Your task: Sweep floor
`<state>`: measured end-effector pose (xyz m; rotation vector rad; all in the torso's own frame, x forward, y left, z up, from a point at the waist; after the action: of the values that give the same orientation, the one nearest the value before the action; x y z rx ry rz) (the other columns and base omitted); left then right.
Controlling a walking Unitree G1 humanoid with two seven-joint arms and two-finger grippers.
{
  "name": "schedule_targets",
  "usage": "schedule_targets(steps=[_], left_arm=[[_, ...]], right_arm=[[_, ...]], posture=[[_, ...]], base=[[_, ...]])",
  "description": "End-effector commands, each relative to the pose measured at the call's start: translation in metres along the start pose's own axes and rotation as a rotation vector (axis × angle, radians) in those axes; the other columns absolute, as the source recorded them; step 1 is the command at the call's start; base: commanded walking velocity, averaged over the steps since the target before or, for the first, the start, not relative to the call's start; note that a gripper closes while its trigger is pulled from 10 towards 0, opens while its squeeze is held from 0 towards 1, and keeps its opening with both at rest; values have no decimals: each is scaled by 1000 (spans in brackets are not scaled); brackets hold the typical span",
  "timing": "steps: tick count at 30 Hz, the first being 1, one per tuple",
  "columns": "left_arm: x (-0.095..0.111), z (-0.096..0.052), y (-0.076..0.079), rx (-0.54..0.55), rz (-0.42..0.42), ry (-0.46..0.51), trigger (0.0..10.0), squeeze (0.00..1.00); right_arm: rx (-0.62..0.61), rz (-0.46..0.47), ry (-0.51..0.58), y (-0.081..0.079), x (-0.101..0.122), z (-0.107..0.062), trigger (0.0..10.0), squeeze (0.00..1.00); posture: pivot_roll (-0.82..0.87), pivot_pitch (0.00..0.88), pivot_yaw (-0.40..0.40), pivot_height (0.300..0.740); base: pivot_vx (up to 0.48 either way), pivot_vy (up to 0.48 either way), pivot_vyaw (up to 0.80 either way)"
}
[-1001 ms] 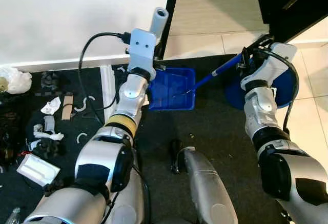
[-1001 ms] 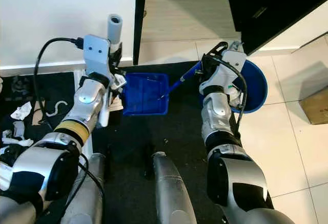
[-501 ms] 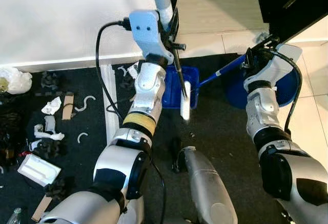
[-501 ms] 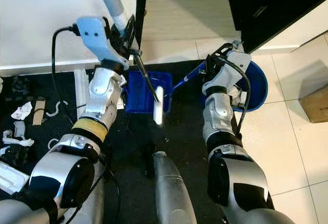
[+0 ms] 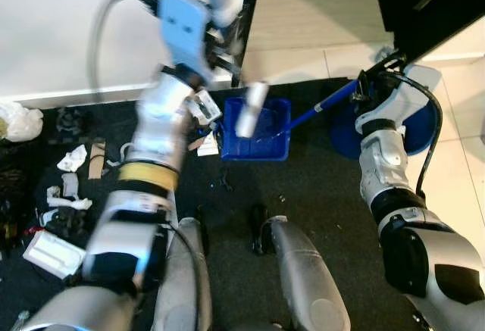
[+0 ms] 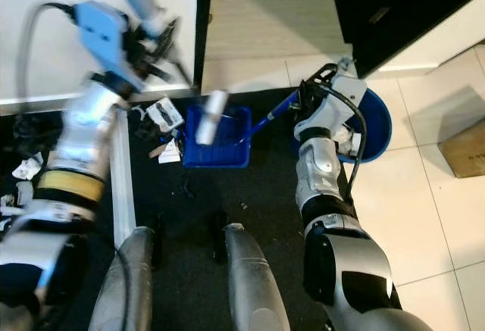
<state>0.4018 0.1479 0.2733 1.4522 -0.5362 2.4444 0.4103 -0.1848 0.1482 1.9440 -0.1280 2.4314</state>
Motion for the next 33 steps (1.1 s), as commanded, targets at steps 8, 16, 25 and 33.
schedule_targets(steps=[8, 16, 25, 33], left_arm=[[-3, -17, -29, -21, 281, -124, 10000, 0], [-34, -30, -32, 119, 326, -120, 10000, 0], [-77, -38, 4, 121, 308, -173, 10000, 0], [-98, -37, 38, 77, 357, -206, 10000, 0]], right_arm=[[19, 18, -162, 1, -41, -22, 10000, 0], [35, 8, -134, -3, -36, -20, 10000, 0], [41, -6, -102, -3, -36, -25, 10000, 0], [34, -18, -98, 0, -41, -34, 10000, 0]], posture=[[62, 435, -128, 740], [35, 454, -139, 740], [-17, 477, -135, 740], [-32, 475, -130, 740]], base=[[0, 0, 0], [0, 0, 0], [0, 0, 0], [0, 0, 0]])
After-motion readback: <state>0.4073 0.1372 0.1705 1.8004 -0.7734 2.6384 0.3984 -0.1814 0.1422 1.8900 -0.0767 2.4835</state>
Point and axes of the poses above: a point about 5 cm out from each wrist's last joint towards the gripper, its own z axis pointing out of the wrist towards the gripper, its own x axis along the axis of the wrist's last joint, y = z × x, the point moved 4 cm from there along z, pointing out of the wrist towards the gripper, and after that the axes turned 9 degrees about -z, right-handed, at the moved point
